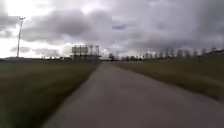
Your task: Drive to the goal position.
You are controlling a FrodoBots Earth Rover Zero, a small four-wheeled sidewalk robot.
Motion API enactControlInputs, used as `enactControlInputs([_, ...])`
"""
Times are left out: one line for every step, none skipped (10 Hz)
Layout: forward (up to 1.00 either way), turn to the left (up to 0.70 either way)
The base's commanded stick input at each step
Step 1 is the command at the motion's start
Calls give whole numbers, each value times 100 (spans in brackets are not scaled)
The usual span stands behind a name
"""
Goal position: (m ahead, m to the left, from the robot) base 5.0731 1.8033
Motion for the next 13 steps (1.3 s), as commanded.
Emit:
enactControlInputs([100,1])
enactControlInputs([100,1])
enactControlInputs([100,1])
enactControlInputs([100,1])
enactControlInputs([100,1])
enactControlInputs([100,1])
enactControlInputs([100,1])
enactControlInputs([100,1])
enactControlInputs([100,1])
enactControlInputs([100,1])
enactControlInputs([100,1])
enactControlInputs([100,1])
enactControlInputs([100,1])
